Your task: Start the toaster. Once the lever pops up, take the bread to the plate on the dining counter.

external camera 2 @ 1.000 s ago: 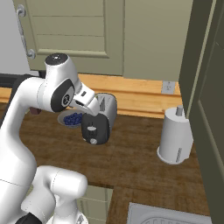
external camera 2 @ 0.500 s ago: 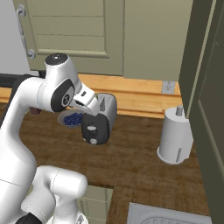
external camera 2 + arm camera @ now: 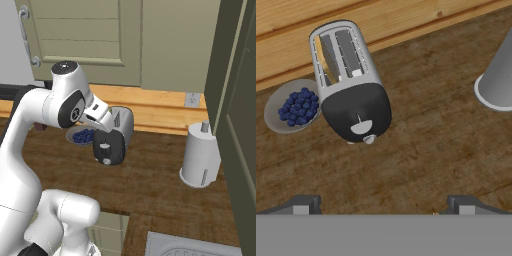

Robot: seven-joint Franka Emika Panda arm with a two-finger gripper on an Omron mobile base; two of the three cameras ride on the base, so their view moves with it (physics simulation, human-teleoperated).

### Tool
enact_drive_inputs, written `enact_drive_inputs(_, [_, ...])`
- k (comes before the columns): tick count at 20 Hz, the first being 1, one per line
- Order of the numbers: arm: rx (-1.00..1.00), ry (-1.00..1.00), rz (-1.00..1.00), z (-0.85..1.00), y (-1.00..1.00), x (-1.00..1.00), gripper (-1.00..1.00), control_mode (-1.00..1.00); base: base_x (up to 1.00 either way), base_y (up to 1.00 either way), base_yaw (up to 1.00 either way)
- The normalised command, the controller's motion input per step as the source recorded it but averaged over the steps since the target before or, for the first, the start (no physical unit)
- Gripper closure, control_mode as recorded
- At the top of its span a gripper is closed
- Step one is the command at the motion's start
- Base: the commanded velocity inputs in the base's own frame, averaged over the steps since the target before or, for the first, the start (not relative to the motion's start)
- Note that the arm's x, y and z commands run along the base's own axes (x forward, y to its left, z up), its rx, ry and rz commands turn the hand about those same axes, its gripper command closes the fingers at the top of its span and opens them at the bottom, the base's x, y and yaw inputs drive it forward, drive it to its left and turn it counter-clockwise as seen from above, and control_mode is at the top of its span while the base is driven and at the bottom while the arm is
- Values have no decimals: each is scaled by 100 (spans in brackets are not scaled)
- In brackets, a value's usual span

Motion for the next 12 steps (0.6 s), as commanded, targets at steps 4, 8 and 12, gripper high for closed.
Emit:
enact_drive_inputs(4, [0, 0, 0, 0, 0, 0, -100, -100, 0, 0, 0])
enact_drive_inputs(8, [0, 0, 0, 0, 0, 0, -100, -100, 0, 0, 0])
enact_drive_inputs(12, [0, 0, 0, 0, 0, 0, -100, -100, 0, 0, 0])
